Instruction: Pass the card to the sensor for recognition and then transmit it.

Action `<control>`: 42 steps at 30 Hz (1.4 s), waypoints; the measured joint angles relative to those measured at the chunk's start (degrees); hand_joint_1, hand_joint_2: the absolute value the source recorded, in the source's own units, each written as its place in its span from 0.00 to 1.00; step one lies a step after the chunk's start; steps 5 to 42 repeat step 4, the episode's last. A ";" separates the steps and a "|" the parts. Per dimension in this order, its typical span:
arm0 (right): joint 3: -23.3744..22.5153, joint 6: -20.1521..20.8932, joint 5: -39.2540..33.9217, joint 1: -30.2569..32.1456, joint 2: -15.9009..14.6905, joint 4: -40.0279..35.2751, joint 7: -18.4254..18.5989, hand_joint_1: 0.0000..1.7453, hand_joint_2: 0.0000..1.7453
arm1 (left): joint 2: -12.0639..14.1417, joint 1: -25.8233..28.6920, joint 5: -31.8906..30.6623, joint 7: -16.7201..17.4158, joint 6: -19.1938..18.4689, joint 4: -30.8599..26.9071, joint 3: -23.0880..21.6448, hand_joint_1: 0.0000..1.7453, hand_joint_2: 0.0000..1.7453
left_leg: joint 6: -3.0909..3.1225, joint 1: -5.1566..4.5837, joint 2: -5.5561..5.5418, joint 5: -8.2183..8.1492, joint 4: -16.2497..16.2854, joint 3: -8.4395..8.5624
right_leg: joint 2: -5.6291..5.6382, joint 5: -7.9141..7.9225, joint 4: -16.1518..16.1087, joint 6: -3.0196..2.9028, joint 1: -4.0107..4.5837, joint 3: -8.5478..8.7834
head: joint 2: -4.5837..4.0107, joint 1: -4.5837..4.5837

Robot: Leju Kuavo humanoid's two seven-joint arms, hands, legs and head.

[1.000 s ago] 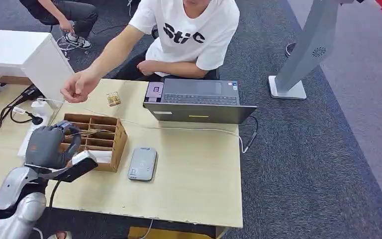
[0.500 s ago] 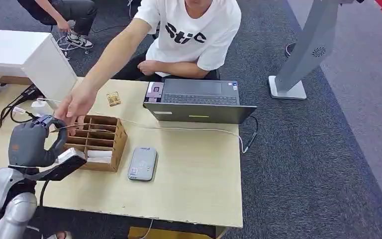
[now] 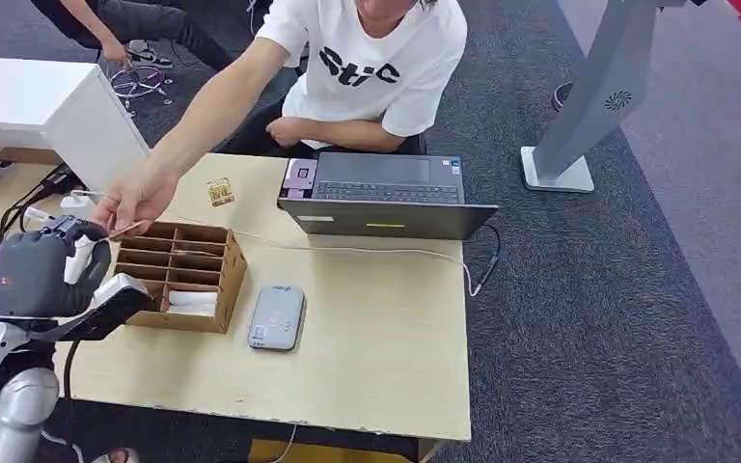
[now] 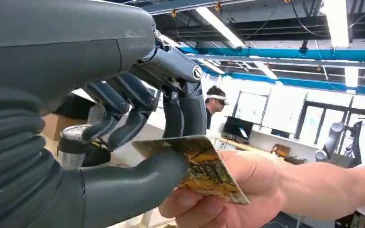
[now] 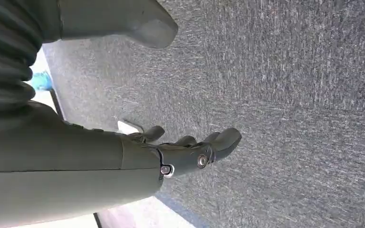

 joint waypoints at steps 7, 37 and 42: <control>-0.04 0.02 -0.02 -0.04 0.04 0.00 0.11 0.00 1.00 | -0.37 0.01 -0.04 0.00 0.00 0.00 0.00 0.02 1.00 | 0.00 0.00 -0.01 0.00 0.00 0.00 | -0.01 0.00 0.00 0.00 0.00 0.00 | 0.00 0.00; -0.04 0.02 -0.02 -0.04 0.04 0.00 0.11 0.00 1.00 | -0.37 0.01 -0.04 0.00 0.00 0.00 0.00 0.02 1.00 | 0.00 0.00 -0.01 0.00 0.00 0.00 | -0.01 0.00 0.00 0.00 0.00 0.00 | 0.00 0.00; -0.04 0.02 -0.02 -0.04 0.04 0.00 0.11 0.00 1.00 | -0.37 0.01 -0.04 0.00 0.00 0.00 0.00 0.02 1.00 | 0.00 0.00 -0.01 0.00 0.00 0.00 | -0.01 0.00 0.00 0.00 0.00 0.00 | 0.00 0.00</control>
